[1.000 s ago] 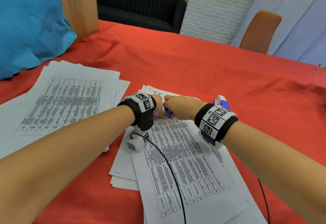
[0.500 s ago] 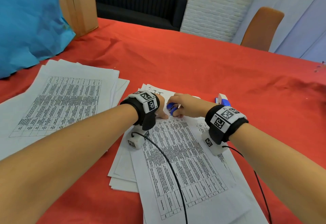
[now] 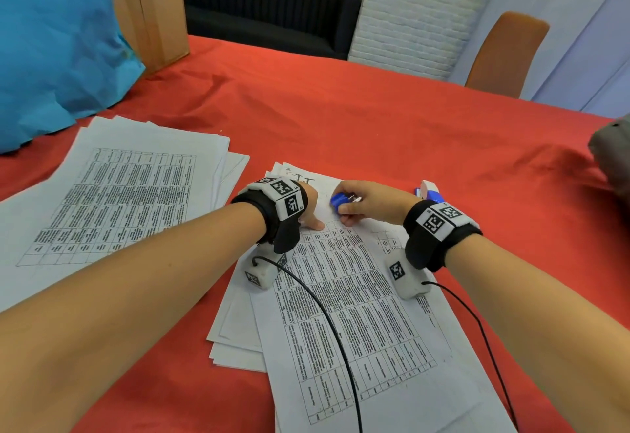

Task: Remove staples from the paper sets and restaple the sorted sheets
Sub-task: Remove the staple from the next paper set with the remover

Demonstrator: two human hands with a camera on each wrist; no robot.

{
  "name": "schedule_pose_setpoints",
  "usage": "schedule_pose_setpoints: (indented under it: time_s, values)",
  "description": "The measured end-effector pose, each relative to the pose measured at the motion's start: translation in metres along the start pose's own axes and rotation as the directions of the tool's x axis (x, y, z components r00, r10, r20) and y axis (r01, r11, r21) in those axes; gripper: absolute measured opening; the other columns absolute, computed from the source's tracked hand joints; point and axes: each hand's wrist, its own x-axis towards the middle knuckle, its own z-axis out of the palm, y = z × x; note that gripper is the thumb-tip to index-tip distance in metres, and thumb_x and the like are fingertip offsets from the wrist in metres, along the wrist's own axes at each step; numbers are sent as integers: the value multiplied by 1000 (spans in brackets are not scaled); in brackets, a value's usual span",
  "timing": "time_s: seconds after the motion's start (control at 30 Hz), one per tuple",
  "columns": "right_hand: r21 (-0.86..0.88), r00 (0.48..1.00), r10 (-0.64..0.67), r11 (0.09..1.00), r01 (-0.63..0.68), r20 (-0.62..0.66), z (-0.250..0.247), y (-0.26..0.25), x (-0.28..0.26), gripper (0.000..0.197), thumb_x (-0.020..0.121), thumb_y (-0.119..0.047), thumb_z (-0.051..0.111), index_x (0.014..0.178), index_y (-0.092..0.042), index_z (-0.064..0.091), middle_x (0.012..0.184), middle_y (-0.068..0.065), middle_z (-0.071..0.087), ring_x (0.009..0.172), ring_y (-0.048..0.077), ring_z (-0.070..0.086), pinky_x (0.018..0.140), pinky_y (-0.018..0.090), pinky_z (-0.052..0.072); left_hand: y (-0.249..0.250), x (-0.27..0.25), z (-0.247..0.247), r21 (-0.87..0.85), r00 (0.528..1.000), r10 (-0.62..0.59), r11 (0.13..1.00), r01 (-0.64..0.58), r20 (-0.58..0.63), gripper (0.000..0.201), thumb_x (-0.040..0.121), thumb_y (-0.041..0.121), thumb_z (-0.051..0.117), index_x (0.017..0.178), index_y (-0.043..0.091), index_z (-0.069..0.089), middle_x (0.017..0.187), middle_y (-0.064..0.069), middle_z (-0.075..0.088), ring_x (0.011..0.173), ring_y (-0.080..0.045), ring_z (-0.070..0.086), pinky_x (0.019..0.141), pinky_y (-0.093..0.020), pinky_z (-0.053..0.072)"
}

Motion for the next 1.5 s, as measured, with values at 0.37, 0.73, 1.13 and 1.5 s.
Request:
schedule_pose_setpoints:
  time_s: [0.37, 0.73, 1.13, 1.5]
  values:
    - [-149, 967, -201, 973, 178, -157, 3, -40, -16, 20, 94, -6, 55, 113, 1, 53, 96, 10, 55, 75, 19, 58, 72, 22, 53, -5, 6, 3, -880, 967, 145, -403, 251, 209, 46, 103, 34, 26, 77, 4, 49, 64, -8, 45, 53, -15, 40, 43, -20, 39]
    - [-705, 966, -243, 700, 113, -87, -8, -47, -16, 35, 89, -18, 64, 120, -7, 54, 112, 10, 49, 101, 26, 50, 84, 33, 39, 26, 9, 8, -692, 979, 72, -697, 185, 189, 31, 101, 8, 30, 75, 6, 48, 62, -6, 47, 52, -13, 40, 41, -18, 42]
    - [-820, 998, -61, 572, 23, -15, -2, -14, -19, 29, 87, -13, 63, 117, -10, 62, 117, 6, 52, 103, 24, 55, 80, 30, 43, 18, 13, 0, -766, 998, -62, 642, 21, -25, 17, 81, 17, 68, 74, 7, 56, 63, -5, 52, 53, -17, 46, 53, -25, 37]
    - [-897, 999, -47, 441, 39, 21, 8, -15, -12, 21, 89, -15, 52, 106, -9, 62, 107, 7, 50, 91, 28, 58, 79, 46, 53, 33, 18, 4, -543, 998, -55, 839, 34, -22, 49, 78, 31, 75, 112, 3, 56, 95, -9, 59, 85, -27, 59, 79, -36, 52]
